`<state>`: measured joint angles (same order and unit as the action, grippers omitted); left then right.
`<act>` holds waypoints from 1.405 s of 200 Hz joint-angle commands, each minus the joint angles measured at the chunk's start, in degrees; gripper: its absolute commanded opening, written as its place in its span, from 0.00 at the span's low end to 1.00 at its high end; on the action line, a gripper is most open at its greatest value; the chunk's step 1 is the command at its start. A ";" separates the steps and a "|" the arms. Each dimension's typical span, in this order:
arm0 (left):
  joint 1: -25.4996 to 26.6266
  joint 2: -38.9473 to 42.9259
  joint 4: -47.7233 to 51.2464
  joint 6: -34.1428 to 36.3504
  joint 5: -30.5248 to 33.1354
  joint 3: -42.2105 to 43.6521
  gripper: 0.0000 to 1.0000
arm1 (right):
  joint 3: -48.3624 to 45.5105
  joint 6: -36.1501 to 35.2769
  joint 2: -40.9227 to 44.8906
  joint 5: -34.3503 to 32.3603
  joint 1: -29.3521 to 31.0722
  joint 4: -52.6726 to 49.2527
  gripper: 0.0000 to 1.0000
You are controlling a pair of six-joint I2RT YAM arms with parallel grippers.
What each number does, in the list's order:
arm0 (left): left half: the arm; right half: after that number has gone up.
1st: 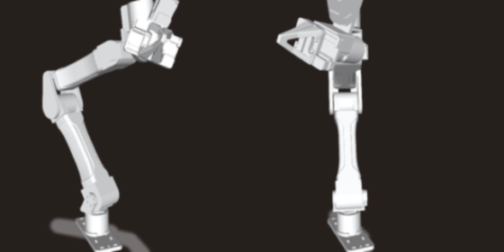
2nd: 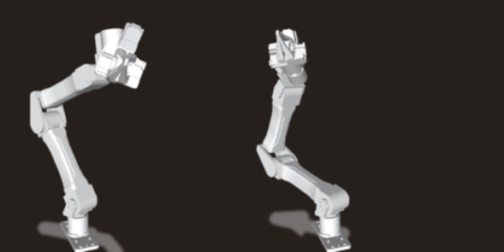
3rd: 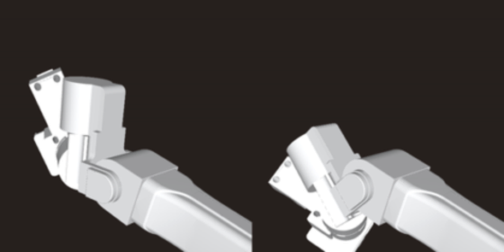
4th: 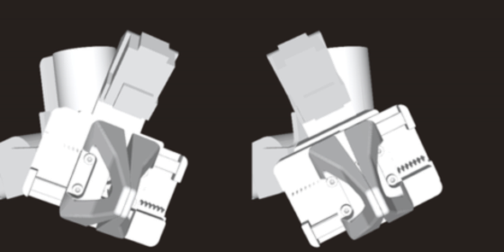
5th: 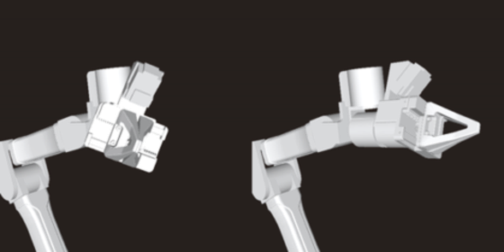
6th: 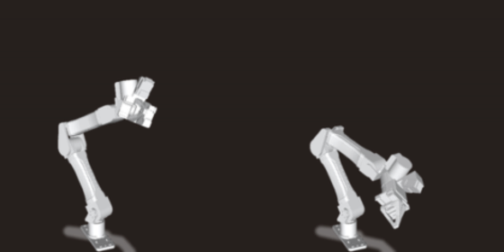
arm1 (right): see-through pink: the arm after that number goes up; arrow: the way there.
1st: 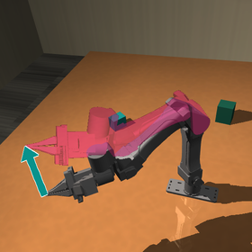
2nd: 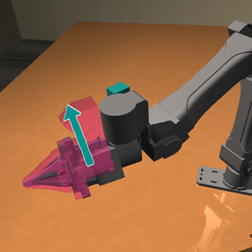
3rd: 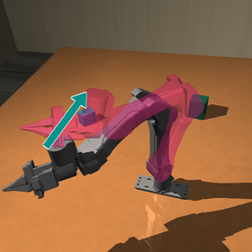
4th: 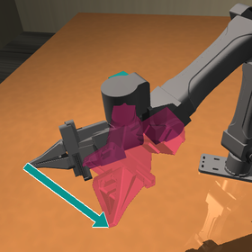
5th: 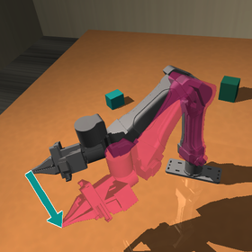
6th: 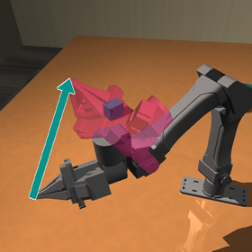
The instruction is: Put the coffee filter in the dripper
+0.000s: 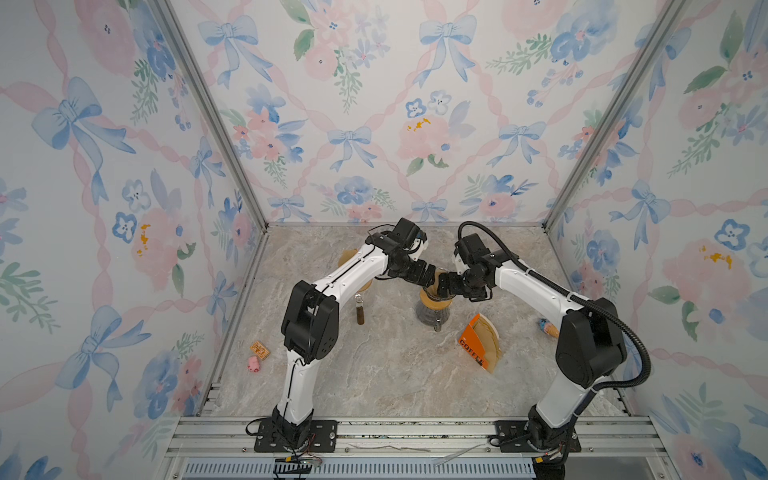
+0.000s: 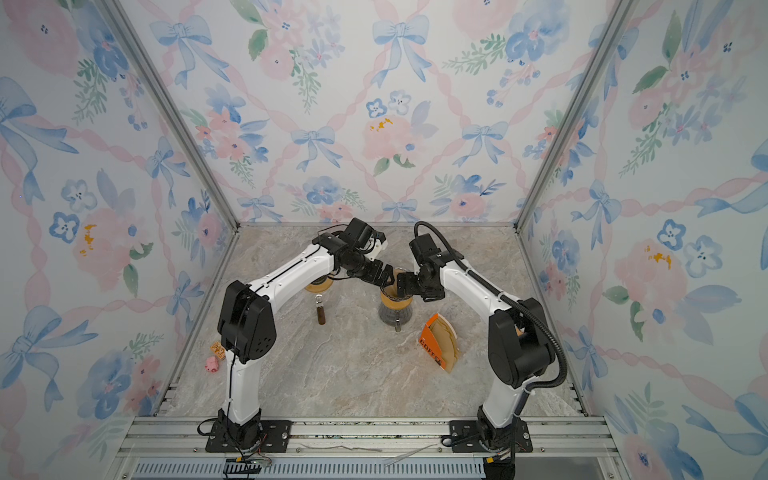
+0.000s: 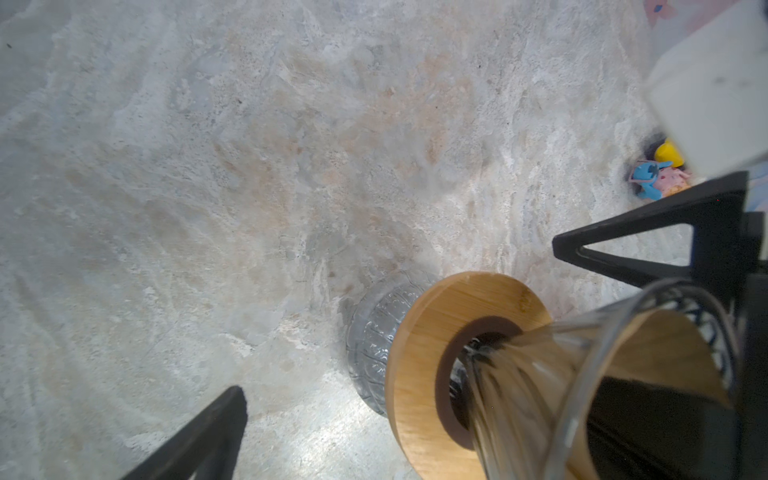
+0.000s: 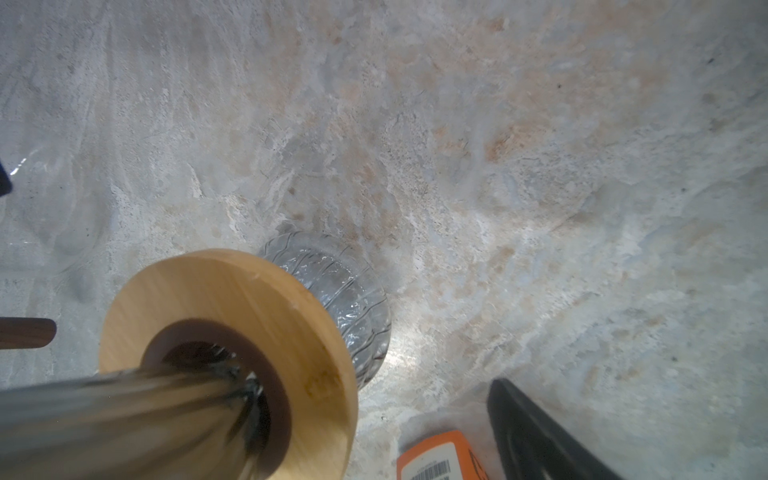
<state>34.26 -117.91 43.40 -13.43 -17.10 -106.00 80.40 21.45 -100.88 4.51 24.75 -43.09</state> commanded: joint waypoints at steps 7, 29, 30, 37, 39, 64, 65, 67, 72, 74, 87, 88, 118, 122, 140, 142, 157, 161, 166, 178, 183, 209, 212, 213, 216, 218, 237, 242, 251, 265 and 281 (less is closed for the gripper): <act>-0.33 0.34 0.43 2.51 -9.61 -0.81 0.98 | -0.64 -0.49 1.30 0.14 -0.39 -1.12 0.96; -0.42 0.64 0.37 2.71 -7.27 -0.34 0.98 | -0.60 -0.45 1.30 0.28 -0.28 -1.12 0.96; -0.42 0.65 0.42 2.67 -7.08 -0.34 0.98 | -0.60 -0.45 1.35 0.25 -0.30 -1.12 0.96; -0.55 0.40 0.42 2.33 -6.06 -0.35 0.98 | -0.57 -0.45 1.30 0.34 -0.29 -1.12 0.96; -0.59 0.40 0.38 2.17 -5.87 -0.42 0.98 | -0.46 -0.45 1.30 0.35 -0.27 -1.12 0.96; -1.76 -0.07 0.40 0.22 -3.81 -1.20 0.98 | -0.51 -0.37 1.39 0.24 -0.32 -1.16 0.96; -1.79 -0.10 0.39 0.19 -3.72 -1.22 0.98 | -0.51 -0.36 1.39 0.24 -0.32 -1.18 0.96; -1.89 -0.12 0.38 0.12 -3.66 -1.32 0.98 | -0.44 -0.40 1.39 0.23 -0.32 -1.20 0.96; -2.09 -0.22 0.44 -0.12 -3.55 -1.61 0.98 | -0.58 -0.38 1.39 0.21 -0.32 -1.21 0.96; -2.18 -0.27 0.46 -0.26 -3.46 -1.66 0.98 | -0.59 -0.43 1.39 0.21 -0.30 -1.21 0.96; -2.83 -0.41 0.37 -0.80 -2.92 -2.05 0.98 | -0.58 -0.46 1.39 0.15 -0.32 -1.21 0.96; -2.86 -0.40 0.37 -0.85 -2.84 -2.08 0.98 | -0.59 -0.45 1.39 0.15 -0.32 -1.21 0.96; -2.97 -0.34 0.42 -0.89 -0.90 -1.67 0.98 | -0.50 -0.45 1.35 0.16 -0.31 -1.21 0.96; -2.94 -0.32 0.38 -0.86 -0.72 -1.60 0.98 | -0.46 -0.47 1.27 0.13 -0.32 -1.21 0.96; -2.82 -0.08 0.42 -0.68 -0.61 -1.34 0.98 | -0.42 -0.45 1.21 0.13 -0.29 -1.25 0.96; -2.80 0.01 0.38 -0.64 -0.80 -1.32 0.98 | -0.42 -0.40 1.26 0.14 -0.27 -1.22 0.96; -2.86 0.71 0.33 0.82 -4.38 -1.08 0.98 | -0.33 -0.41 1.32 0.14 -0.30 -1.29 0.96; -2.88 0.94 0.39 1.24 -5.60 -0.99 0.98 | -0.24 -0.41 1.33 0.14 -0.26 -1.29 0.96; -2.88 1.24 0.37 1.92 -7.11 -0.76 0.98 | -0.24 -0.37 1.30 0.14 -0.28 -1.33 0.96; -2.61 2.00 0.43 3.54 -10.32 -0.15 0.98 | -0.24 -0.43 1.30 0.10 -0.29 -1.38 0.96; -2.53 2.23 0.38 4.05 -11.07 0.26 0.98 | -0.24 -0.46 1.30 0.10 -0.32 -1.38 0.96; -2.37 2.91 0.46 5.06 -10.82 1.98 0.98 | -0.13 -0.36 1.27 0.23 -0.31 -1.38 0.96; -2.31 2.86 0.45 5.08 -10.65 2.09 0.98 | -0.14 -0.36 1.22 0.23 -0.32 -1.38 0.96; -2.34 2.86 0.41 5.08 -10.57 2.10 0.98 | -0.15 -0.36 1.22 0.23 -0.32 -1.38 0.96; -2.35 2.83 0.38 4.99 -10.38 2.23 0.98 | -0.10 -0.38 1.25 0.23 -0.32 -1.37 0.96; -2.31 2.78 0.40 4.84 -10.33 2.31 0.98 | -0.10 -0.36 1.29 0.30 -0.30 -1.38 0.96; -2.05 2.45 0.53 4.14 -8.97 2.63 0.98 | 0.00 -0.27 1.22 0.36 -0.16 -1.38 0.96; -1.94 2.36 0.58 4.03 -8.47 2.64 0.98 | 0.02 -0.27 1.19 0.38 -0.17 -1.38 0.96; -1.70 2.08 0.71 3.82 -7.86 2.72 0.98 | 0.21 -0.21 1.33 0.40 -0.22 -1.36 0.96; -1.44 1.48 1.39 3.59 -6.56 2.60 0.98 | 0.19 -0.21 1.30 0.35 -0.17 -1.47 0.96; -1.43 0.59 2.31 3.50 -5.26 2.28 0.98 | 0.36 -0.22 1.30 0.24 -0.24 -1.47 0.96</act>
<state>32.42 -117.14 43.53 -10.46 -24.67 -104.07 80.34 21.45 -100.84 4.67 24.75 -42.87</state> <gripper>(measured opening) 0.982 0.963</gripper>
